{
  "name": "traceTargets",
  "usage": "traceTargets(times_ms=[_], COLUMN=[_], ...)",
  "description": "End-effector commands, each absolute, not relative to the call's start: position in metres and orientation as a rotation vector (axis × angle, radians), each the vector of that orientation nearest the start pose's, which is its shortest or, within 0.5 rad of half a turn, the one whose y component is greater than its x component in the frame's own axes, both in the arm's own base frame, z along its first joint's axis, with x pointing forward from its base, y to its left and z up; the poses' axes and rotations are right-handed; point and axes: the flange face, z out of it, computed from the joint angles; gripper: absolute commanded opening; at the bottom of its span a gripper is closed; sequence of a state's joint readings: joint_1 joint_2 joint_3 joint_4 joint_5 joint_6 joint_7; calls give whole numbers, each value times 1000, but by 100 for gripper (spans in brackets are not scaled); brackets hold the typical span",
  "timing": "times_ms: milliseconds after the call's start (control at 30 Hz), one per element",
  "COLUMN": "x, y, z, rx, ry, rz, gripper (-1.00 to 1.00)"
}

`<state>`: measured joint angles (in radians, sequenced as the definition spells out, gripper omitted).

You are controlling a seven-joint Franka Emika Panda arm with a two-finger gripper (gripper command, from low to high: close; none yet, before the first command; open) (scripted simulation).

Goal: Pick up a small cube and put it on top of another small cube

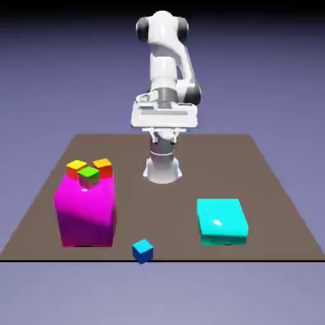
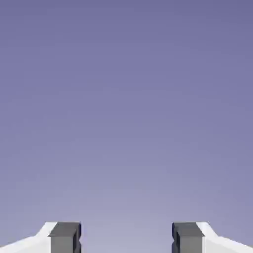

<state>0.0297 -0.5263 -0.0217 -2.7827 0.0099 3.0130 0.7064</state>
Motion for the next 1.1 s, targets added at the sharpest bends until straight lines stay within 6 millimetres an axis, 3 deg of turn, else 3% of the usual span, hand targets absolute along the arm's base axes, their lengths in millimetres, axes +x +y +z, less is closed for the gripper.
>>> traceTargets(times_ms=[0, 300, 567, 867, 933, 1067], x=[408, 475, 519, 551, 553, 548], y=[0, -17, -32, -51, -53, -57], z=[444, 370, 289, 200, 192, 125], rx=[-2554, -2823, -3026, -3203, -3217, -3217], ry=[921, 767, 566, 272, 238, 238], rz=[-953, -583, -246, 129, 166, 166], gripper=[0, 0, 0, 0, 0, 0])
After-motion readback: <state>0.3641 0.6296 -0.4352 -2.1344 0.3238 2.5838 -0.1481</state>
